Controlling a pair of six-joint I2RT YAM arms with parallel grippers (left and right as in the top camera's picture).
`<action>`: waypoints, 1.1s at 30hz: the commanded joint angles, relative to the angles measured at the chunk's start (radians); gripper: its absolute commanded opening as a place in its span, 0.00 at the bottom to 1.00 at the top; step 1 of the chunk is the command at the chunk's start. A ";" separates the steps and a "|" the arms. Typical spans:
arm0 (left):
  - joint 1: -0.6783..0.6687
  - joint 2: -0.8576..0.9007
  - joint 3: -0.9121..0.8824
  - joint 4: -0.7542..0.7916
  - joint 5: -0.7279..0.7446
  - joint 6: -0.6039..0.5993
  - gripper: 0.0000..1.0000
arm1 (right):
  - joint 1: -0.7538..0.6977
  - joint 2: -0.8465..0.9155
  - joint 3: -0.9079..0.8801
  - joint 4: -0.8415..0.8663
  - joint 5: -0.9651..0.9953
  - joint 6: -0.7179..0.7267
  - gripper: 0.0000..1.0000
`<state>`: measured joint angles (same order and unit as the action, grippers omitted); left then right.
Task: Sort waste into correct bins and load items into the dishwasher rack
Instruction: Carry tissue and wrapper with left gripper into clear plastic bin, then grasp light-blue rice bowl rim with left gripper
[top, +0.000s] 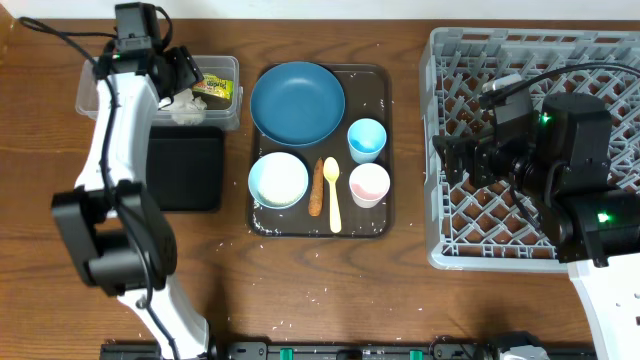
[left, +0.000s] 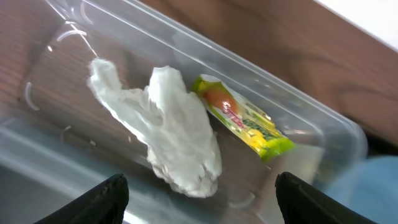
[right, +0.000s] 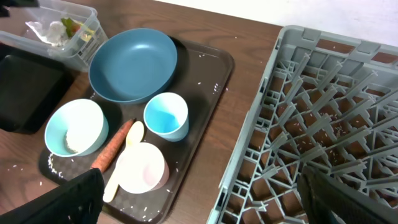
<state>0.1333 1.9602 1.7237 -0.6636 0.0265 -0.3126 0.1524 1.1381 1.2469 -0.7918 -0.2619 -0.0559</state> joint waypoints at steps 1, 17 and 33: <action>-0.014 -0.121 0.011 -0.044 0.105 0.038 0.78 | -0.003 0.001 0.015 0.002 -0.005 -0.001 0.98; -0.343 -0.249 -0.148 -0.483 0.145 0.117 0.76 | -0.003 0.001 0.015 -0.013 -0.005 -0.001 0.99; -0.611 -0.248 -0.533 -0.072 -0.005 0.124 0.65 | -0.003 0.001 0.015 -0.013 -0.005 -0.001 0.99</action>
<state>-0.4744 1.7058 1.2121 -0.7479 0.1112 -0.2024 0.1528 1.1389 1.2472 -0.8036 -0.2619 -0.0559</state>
